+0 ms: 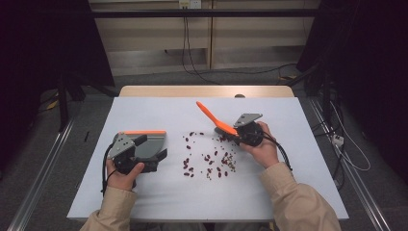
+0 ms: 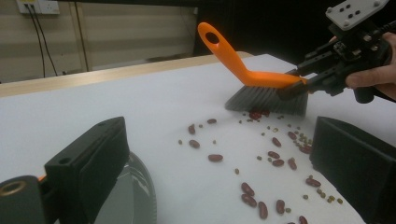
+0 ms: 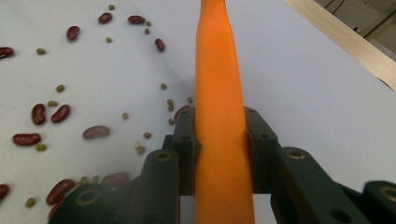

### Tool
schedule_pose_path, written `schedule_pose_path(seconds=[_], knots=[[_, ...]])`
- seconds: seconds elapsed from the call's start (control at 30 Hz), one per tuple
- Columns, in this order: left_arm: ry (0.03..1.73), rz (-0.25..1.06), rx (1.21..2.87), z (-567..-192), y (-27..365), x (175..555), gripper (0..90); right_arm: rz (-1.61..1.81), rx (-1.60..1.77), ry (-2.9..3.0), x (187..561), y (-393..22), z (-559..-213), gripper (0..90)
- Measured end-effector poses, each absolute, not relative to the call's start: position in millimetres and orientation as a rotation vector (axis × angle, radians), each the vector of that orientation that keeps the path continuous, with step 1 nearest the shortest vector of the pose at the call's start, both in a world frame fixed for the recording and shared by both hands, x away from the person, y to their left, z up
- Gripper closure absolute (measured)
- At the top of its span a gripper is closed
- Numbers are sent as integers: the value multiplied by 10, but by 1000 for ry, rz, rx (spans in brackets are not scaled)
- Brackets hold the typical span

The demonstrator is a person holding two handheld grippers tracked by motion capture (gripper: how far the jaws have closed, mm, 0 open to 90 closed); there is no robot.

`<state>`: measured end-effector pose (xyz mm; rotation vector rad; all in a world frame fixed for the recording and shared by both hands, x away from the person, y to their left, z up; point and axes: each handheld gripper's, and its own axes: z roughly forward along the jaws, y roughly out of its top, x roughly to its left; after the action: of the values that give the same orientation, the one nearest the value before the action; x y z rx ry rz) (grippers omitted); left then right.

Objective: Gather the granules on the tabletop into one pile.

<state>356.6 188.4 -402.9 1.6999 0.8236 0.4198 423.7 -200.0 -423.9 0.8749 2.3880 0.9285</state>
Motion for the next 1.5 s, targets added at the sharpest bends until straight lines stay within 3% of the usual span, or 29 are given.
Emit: schedule_pose_path(seconds=[1.07,1.5], knots=[[818,427,1714,-4034,1859,3561,45,1009,688,2489,3823,-1899,-4182,709],[821,414,1720,-4052,1853,3578,44,1120,774,2389,4282,-1932,-4068,710]])
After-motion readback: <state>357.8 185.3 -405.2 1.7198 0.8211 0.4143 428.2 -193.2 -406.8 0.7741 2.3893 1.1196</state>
